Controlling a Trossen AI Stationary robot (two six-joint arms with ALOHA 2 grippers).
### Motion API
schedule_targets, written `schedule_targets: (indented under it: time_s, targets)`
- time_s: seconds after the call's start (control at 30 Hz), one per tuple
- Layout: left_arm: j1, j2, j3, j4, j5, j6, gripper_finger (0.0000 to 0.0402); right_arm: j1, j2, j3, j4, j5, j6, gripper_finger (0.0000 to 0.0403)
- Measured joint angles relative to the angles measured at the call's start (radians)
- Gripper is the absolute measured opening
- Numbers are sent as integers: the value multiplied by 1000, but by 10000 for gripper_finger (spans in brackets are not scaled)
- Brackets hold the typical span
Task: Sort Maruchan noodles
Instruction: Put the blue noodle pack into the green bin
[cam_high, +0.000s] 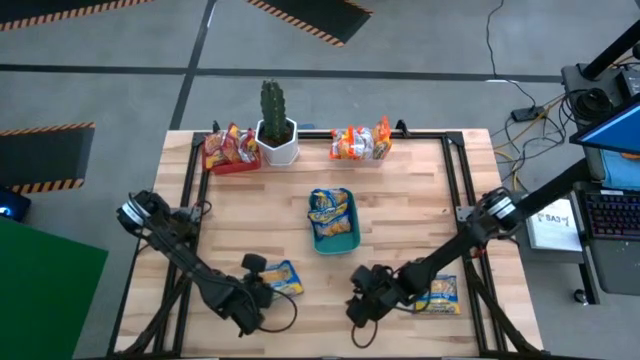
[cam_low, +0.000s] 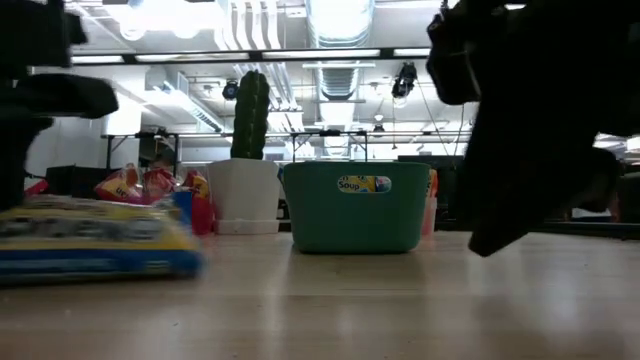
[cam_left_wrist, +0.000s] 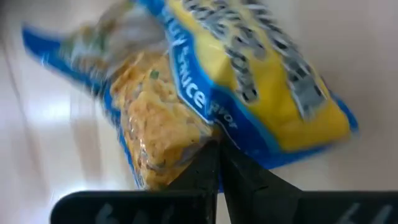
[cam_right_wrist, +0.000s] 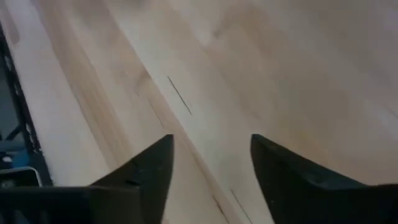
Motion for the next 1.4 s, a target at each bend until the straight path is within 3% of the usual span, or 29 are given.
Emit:
schedule_targets:
  time_s: [0.17, 0.4, 0.53, 0.7, 0.97, 1.13, 1.27, 1.4]
  targets:
    - [7, 1, -3, 234, -31, 125, 0, -25, 2, 3, 94, 6, -42, 259]
    - [-3, 0, 26, 161, -58, 181, 0, -64, 1, 4, 166, 7, -131, 301]
    - [-10, -6, 27, 192, -107, 198, 0, -77, 1, 4, 167, 7, -161, 306]
    - [-3, 9, 16, 288, -280, 273, 0, -81, 1, 4, 167, 7, -180, 299]
    - [13, 93, -5, 493, -232, 387, 0, -81, 0, 4, 168, 33, -179, 293]
    - [-2, 70, -4, 674, -290, 608, 0, -90, -1, 4, 199, 33, -187, 304]
    - [-22, 43, -4, 616, -344, 664, 0, -104, -1, 4, 214, 33, -204, 319]
    - [-47, 7, -4, 438, -359, 506, 0, -116, -1, 4, 213, 34, -205, 327]
